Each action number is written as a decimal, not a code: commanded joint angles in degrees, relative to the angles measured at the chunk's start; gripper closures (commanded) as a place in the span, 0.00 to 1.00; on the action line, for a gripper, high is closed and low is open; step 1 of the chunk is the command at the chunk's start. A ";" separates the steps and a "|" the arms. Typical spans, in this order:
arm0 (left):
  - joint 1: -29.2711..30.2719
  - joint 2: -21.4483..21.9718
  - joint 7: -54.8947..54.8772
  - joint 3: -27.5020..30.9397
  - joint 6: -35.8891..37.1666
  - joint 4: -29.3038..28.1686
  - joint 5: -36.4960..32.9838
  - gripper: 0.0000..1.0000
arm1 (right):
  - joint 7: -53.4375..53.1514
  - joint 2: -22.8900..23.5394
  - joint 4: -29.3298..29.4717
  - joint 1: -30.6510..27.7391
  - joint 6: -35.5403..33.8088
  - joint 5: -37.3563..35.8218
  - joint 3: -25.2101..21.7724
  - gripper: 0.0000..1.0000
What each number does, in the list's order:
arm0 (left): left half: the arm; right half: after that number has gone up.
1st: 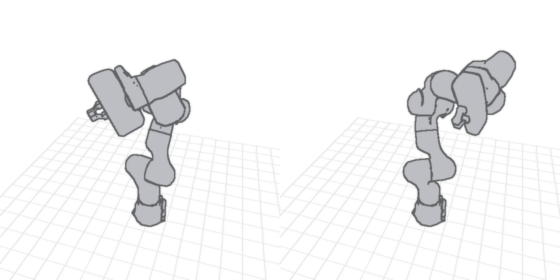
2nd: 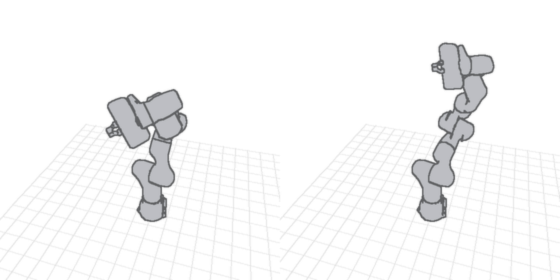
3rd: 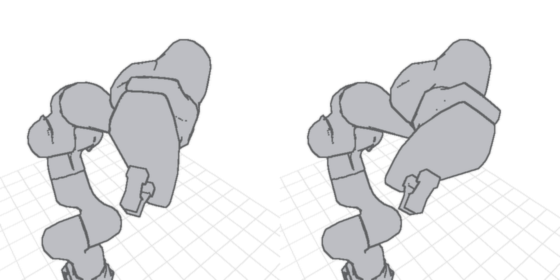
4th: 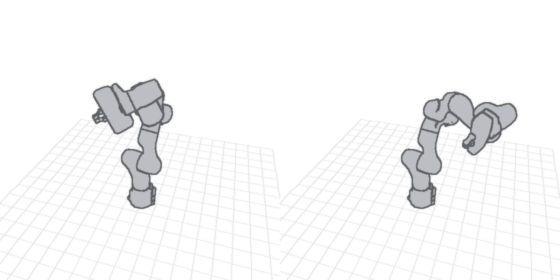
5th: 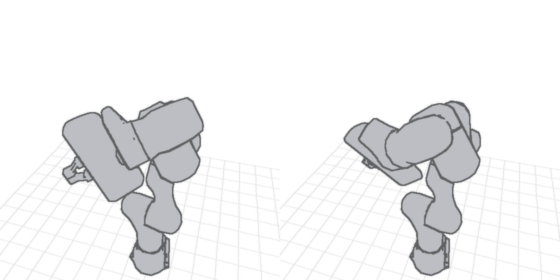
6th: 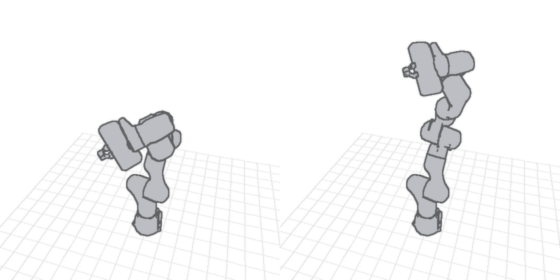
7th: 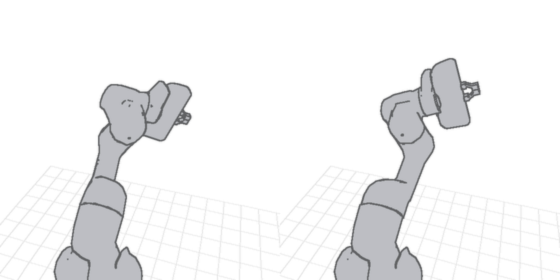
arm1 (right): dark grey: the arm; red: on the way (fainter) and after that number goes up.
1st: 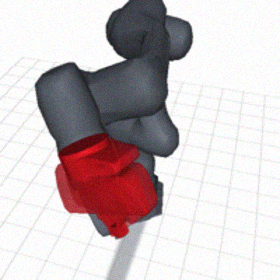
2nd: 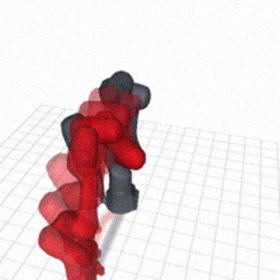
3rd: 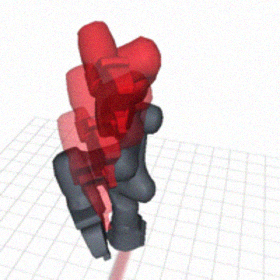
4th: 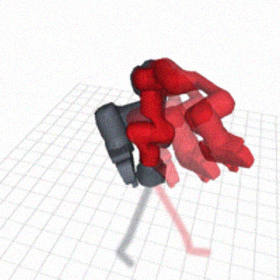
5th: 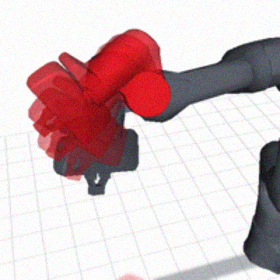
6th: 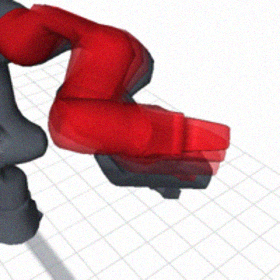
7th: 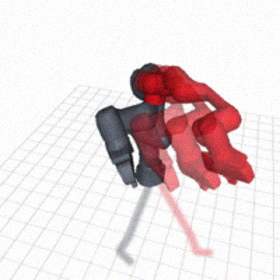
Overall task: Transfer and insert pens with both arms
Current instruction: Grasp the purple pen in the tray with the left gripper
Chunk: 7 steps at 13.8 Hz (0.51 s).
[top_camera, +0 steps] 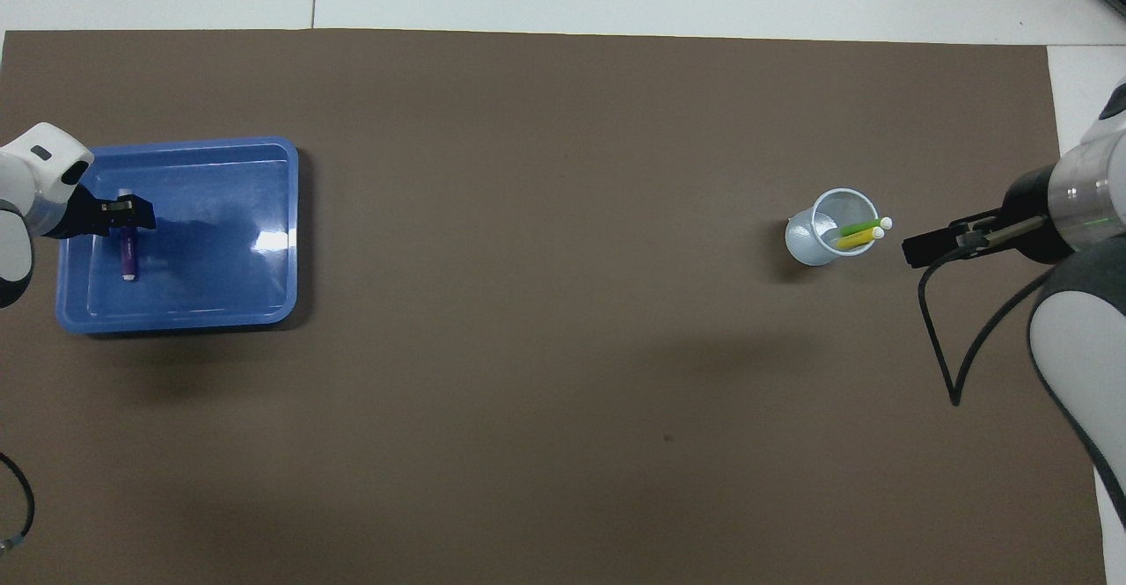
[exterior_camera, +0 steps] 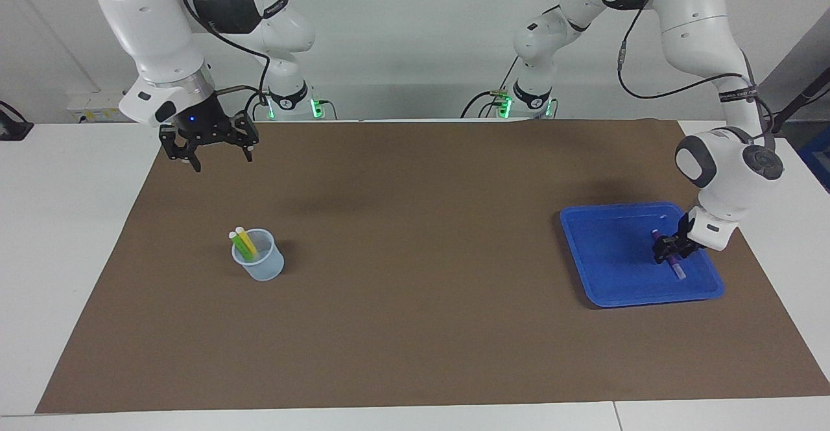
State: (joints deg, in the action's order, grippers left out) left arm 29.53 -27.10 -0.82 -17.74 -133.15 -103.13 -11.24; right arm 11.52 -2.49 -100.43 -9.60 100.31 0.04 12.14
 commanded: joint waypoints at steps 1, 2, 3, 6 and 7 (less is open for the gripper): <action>0.53 0.47 0.21 -0.28 -0.89 -1.02 -1.33 0.72 | -0.98 -0.85 -0.47 -0.24 -0.03 0.05 0.34 0.00; 0.61 0.47 0.21 -0.28 -0.80 -1.02 -1.33 0.84 | -0.98 -0.85 -0.47 -0.15 -0.03 0.05 0.34 0.00; 0.70 0.47 0.21 -0.28 -0.62 -1.02 -1.33 0.95 | -0.98 -0.85 -0.47 -0.15 -0.29 0.05 0.43 0.00; 0.53 0.47 0.04 -0.28 1.65 -0.15 -1.16 1.00 | -0.98 -0.85 -0.47 -0.15 -0.29 0.05 0.52 0.00; 0.53 0.64 -0.05 -0.36 4.19 0.47 -0.81 1.00 | -0.98 -0.85 -0.47 -0.15 -0.29 0.05 0.52 0.00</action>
State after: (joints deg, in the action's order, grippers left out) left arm 29.55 -27.09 -0.83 -17.75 -132.45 -103.03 -11.26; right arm 11.52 -2.50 -100.43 -9.38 100.31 0.04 12.19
